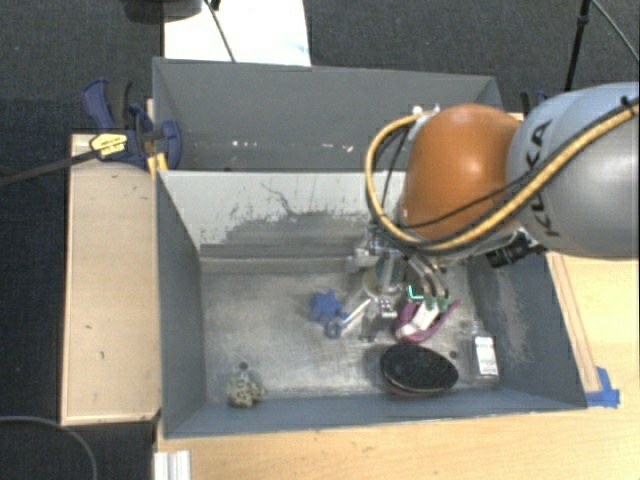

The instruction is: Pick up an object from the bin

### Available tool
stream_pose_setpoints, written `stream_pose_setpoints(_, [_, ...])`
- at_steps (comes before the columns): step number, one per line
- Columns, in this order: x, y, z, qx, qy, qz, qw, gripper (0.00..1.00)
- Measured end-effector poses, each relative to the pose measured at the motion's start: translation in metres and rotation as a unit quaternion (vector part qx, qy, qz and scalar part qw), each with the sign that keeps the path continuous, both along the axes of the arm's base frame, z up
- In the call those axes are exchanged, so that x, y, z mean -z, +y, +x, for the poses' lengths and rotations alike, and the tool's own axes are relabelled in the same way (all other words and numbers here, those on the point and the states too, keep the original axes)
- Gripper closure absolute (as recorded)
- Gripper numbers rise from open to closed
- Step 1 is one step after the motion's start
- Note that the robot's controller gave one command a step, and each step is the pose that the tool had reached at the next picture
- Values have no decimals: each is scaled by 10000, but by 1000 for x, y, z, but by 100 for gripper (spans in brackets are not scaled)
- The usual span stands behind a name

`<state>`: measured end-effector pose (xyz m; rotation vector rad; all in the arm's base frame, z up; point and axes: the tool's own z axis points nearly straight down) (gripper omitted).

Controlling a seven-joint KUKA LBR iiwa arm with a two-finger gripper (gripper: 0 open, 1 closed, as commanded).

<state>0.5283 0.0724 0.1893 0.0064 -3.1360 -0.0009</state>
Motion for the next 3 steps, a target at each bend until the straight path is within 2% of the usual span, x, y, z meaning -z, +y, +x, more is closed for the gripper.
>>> stream_pose_setpoints(1, [117, -46, 16, -1509, -75, 9, 9885, 0])
stream_pose_setpoints(2, [115, -44, 18, -1494, -104, 8, 9887, 100])
stream_pose_setpoints(3, [-34, -62, 25, -1534, -81, -6, 9881, 100])
